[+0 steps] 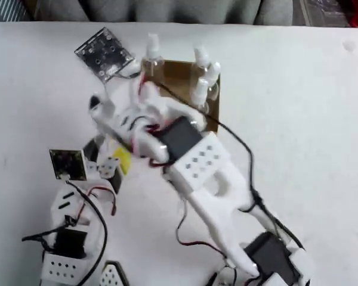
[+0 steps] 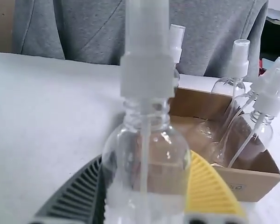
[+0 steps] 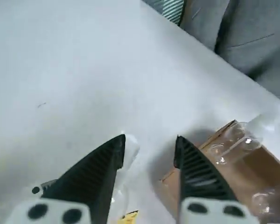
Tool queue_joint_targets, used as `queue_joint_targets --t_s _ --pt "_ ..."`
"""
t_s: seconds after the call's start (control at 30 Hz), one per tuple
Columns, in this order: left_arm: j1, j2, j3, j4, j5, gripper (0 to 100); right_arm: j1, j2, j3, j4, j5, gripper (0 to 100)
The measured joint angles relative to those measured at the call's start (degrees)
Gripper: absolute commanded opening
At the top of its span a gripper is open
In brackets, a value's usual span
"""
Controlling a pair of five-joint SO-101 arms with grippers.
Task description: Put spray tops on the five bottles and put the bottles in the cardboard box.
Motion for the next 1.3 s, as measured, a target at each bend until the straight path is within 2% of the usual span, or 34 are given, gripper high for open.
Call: queue_joint_targets --t_s 0.13,0.47,0.77,0.83,0.97,1.1,1.3 --pt "0.0 0.0 0.0 0.0 0.0 2 4.2 -4.0 -0.9 0.3 0.0 1.0" --pt "0.0 0.0 0.0 0.0 0.0 2 5.1 -6.1 -1.1 0.4 0.0 1.6" --pt "0.0 0.0 0.0 1.1 0.0 2 5.3 -8.4 -0.8 16.1 0.0 1.6" --pt "0.0 0.0 0.0 1.1 0.0 2 5.5 -8.6 1.9 19.7 0.0 1.6" --pt "0.0 0.0 0.0 1.1 0.0 2 5.5 -10.5 10.2 20.5 0.1 1.6" --pt "0.0 0.0 0.0 1.1 0.0 2 5.4 -14.7 19.5 17.0 -0.1 1.6" --pt "0.0 0.0 0.0 1.1 0.0 2 1.8 -22.8 35.0 8.6 -4.9 1.6"
